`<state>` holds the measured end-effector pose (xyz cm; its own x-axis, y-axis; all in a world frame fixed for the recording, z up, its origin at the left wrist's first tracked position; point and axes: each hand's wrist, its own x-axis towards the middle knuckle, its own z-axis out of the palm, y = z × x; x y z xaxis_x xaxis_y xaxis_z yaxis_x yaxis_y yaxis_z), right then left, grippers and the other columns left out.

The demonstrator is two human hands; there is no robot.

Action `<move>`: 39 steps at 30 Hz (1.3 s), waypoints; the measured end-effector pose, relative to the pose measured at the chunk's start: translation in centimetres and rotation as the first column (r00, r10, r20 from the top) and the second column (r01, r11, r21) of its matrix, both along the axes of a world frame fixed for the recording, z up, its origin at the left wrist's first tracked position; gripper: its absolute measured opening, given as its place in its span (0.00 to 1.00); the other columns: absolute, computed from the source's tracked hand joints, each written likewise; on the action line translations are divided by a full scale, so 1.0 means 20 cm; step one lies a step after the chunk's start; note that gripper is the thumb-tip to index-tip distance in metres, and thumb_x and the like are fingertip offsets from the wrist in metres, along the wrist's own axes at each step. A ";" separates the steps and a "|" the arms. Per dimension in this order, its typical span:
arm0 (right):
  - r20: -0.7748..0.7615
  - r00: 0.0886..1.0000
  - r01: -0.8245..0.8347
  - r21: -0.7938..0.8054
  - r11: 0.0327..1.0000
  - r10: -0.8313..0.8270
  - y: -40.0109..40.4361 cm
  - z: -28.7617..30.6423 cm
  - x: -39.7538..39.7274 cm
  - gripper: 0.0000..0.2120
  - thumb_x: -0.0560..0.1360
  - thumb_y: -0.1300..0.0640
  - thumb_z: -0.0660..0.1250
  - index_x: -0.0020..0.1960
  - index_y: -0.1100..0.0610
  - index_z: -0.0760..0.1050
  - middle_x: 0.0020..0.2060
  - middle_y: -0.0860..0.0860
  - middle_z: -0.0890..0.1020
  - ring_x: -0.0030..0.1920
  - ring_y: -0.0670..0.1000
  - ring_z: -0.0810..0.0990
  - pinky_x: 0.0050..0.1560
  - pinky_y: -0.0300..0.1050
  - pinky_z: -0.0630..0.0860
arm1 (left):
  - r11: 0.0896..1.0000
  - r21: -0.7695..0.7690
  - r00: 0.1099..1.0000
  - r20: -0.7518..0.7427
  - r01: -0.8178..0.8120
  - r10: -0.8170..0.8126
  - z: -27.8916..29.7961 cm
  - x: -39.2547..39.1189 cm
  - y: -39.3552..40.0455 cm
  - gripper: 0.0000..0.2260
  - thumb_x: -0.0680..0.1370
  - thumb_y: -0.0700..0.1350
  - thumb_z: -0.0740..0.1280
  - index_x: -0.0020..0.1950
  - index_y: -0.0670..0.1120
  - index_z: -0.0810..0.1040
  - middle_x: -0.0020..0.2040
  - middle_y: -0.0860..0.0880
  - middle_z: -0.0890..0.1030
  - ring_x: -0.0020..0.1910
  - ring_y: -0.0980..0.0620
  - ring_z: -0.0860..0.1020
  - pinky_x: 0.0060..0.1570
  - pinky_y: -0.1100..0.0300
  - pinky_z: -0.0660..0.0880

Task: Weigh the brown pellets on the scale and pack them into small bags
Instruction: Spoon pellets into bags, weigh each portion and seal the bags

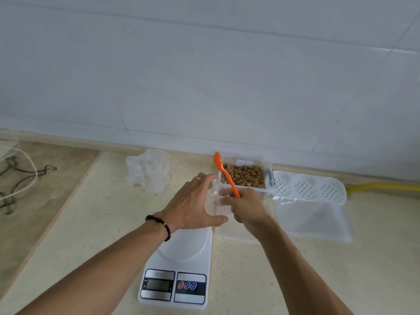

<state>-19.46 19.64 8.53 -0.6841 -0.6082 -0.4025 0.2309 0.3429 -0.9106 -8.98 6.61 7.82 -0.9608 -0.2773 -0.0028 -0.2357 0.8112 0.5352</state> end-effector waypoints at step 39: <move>-0.092 0.994 0.057 -0.053 0.997 -0.062 -0.07 0.03 -0.04 0.12 0.72 0.60 0.74 0.31 0.59 0.78 0.27 0.54 0.77 0.20 0.44 0.65 0.23 0.36 0.62 | 0.891 0.427 0.986 0.004 -0.152 0.166 0.03 -0.05 -0.10 0.23 0.65 0.67 0.71 0.47 0.50 0.81 0.42 0.53 0.83 0.43 0.59 0.81 0.46 0.60 0.79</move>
